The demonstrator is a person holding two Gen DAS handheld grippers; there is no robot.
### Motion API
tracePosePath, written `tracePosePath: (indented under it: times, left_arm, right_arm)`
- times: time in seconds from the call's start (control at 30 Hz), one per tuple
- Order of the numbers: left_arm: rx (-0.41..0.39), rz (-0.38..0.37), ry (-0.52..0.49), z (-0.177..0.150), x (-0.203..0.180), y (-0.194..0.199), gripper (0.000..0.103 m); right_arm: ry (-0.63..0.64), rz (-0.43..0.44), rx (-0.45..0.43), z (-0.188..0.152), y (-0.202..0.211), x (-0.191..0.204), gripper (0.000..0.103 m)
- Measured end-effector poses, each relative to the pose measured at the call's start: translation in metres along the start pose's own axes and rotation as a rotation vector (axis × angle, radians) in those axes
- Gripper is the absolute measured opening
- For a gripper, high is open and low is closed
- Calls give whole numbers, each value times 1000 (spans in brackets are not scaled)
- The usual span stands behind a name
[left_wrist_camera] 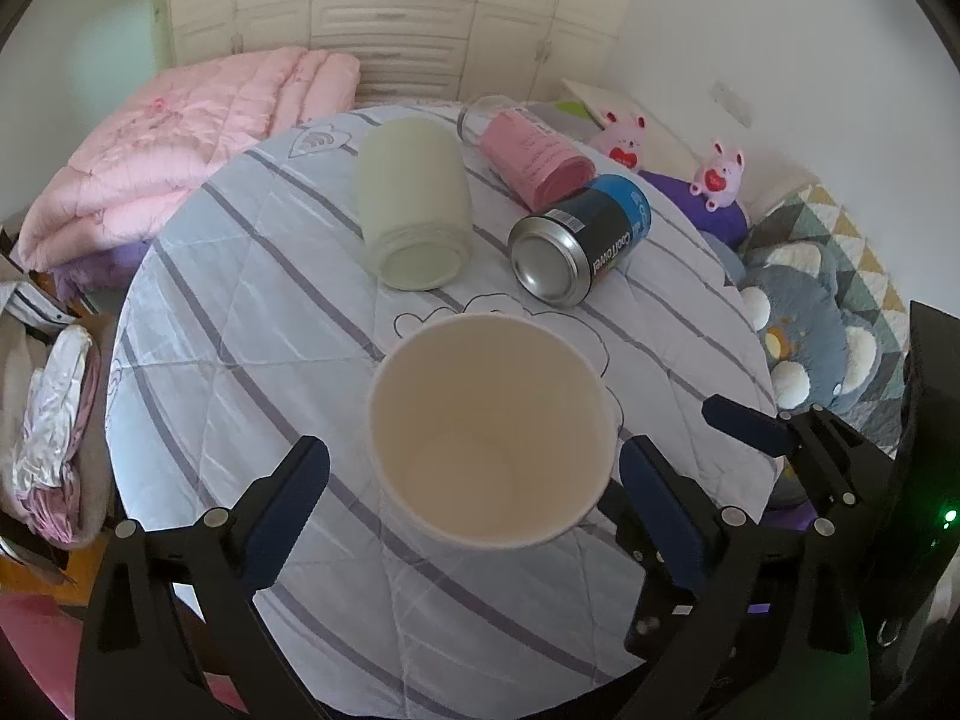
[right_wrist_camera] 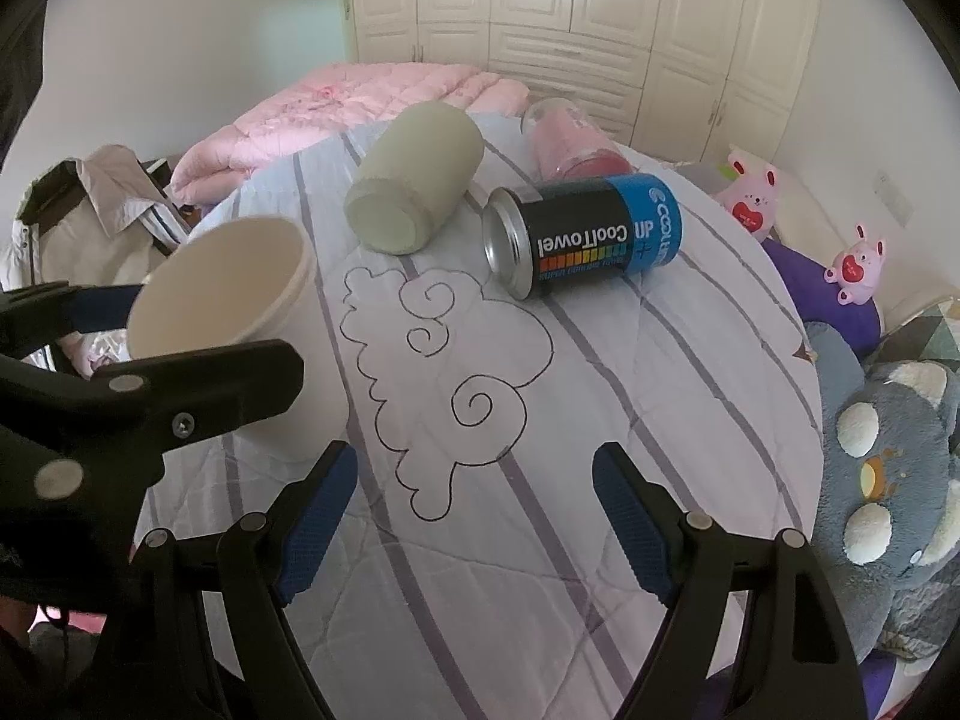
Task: Flip cup upright
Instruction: 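Lower the white cup upright onto the table with the left gripper, then open the left gripper and withdraw it from the cup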
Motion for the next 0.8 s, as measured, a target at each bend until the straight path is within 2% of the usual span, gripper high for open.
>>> tracePosePath:
  times: [0.27, 0.57, 0.73, 0.8]
  left_arm:
    - [-37, 0, -14, -2, -6, 21, 99]
    - [-143, 49, -62, -8, -17, 52, 99]
    - [-222, 110, -103, -11, -26, 68, 103]
    - [-244, 119, -111, -10, -28, 72, 103]
  right_arm:
    - [3, -21, -27, 6, 19, -4, 82]
    - [-28, -73, -89, 14, 46, -18, 82]
    - [-75, -123, -171, 21, 67, -27, 82]
    - [-95, -156, -229, 24, 79, -30, 83]
Point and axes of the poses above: each gripper's, at about its wrist camera, not at the fingertips, and y roughly against the way its jaws point, x to its left, z to its top, the point moved 3 cm from there along -y, roughly the way its jaws point, and after that the axes turned 13 degrees about -z, right-handed, at the moved point
